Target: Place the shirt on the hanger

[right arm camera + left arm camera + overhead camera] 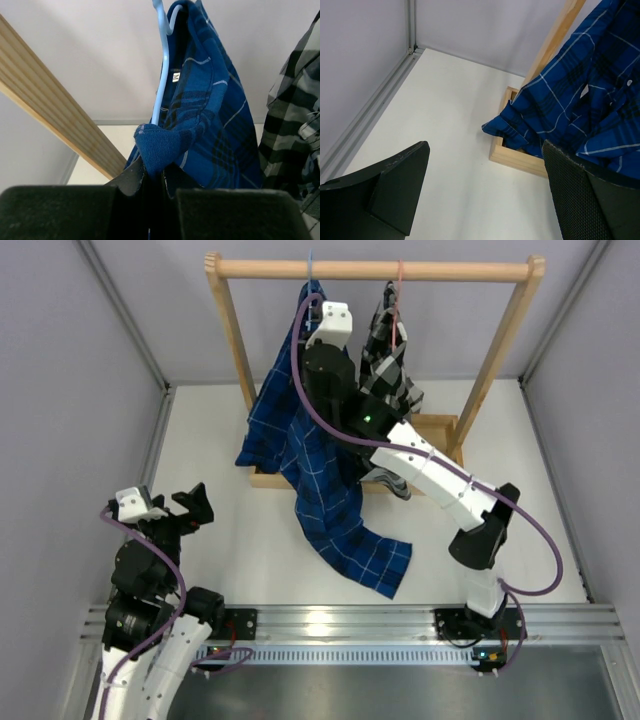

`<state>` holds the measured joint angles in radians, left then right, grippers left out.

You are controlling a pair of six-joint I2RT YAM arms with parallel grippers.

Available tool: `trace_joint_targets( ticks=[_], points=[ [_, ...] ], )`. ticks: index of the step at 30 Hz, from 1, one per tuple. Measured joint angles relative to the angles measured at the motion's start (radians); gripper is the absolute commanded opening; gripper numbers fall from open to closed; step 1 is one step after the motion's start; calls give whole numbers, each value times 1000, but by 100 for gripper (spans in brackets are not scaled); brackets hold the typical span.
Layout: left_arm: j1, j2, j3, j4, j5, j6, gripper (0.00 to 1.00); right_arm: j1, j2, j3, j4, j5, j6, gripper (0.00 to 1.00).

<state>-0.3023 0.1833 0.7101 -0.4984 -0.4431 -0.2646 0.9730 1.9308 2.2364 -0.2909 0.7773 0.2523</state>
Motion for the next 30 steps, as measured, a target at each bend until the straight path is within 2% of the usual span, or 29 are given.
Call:
trace_joint_targets(
  ticks=[2,3,5,6,8,9,11,15,19,22,26,30],
  points=[
    [2,1,0,-2,-2,-1,98,0,-3,-33,12,-3,11,0],
    [4,3,1,-3,-7,-3,98,2,-11,-62,20,-5,14,11],
    [13,14,5,-8,-24,-8,98,7,-24,-115,48,-9,24,45],
    [19,25,9,-12,-32,-13,98,10,-40,-157,60,-10,25,53],
    [35,55,14,-16,-46,-22,98,19,-66,-217,65,-11,21,62],
    [46,73,18,-22,-51,-25,98,26,-81,-247,68,-11,15,76],
    [68,110,22,-31,-53,-29,98,47,-119,-298,72,-15,8,98],
    [110,174,25,-47,-53,-40,98,92,-271,-432,81,-68,-29,99],
    [129,226,33,-56,-53,-51,98,111,-536,-599,82,-176,-82,99],
    [136,262,41,-57,-42,-52,98,111,-753,-700,65,-192,-145,100],
    [143,284,42,-64,-6,-50,98,111,-977,-803,25,-87,-229,99],
    [145,261,42,-80,46,-46,98,109,-1198,-1020,-13,85,-263,99]
  ],
)
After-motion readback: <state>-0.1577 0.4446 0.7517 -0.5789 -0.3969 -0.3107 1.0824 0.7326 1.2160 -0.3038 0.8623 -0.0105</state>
